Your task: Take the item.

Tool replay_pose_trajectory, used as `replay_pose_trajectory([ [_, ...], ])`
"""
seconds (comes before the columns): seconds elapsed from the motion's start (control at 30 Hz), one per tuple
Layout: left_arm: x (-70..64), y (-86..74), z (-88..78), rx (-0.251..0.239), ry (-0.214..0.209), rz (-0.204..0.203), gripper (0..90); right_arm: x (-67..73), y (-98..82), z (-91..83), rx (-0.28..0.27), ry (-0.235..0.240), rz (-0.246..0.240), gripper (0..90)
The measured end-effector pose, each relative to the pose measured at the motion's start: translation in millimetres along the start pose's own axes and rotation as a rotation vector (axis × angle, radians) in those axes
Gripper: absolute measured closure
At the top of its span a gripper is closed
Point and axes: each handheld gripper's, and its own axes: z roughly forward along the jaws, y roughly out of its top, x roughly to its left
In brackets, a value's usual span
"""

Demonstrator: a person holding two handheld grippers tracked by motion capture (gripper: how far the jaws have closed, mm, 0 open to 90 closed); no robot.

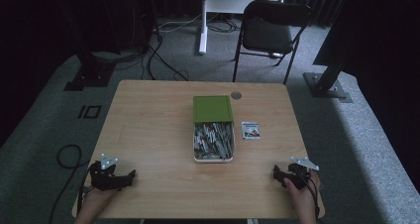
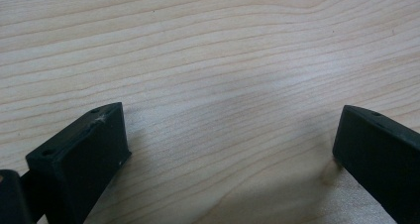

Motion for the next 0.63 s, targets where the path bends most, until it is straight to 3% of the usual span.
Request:
replay_pose_trajectory([
  [0.63,0.0,0.0,0.0,0.0,0.0,0.0,1.3,-2.0,-1.3,-1.1,-0.001,-0.003,0.004,12.3],
])
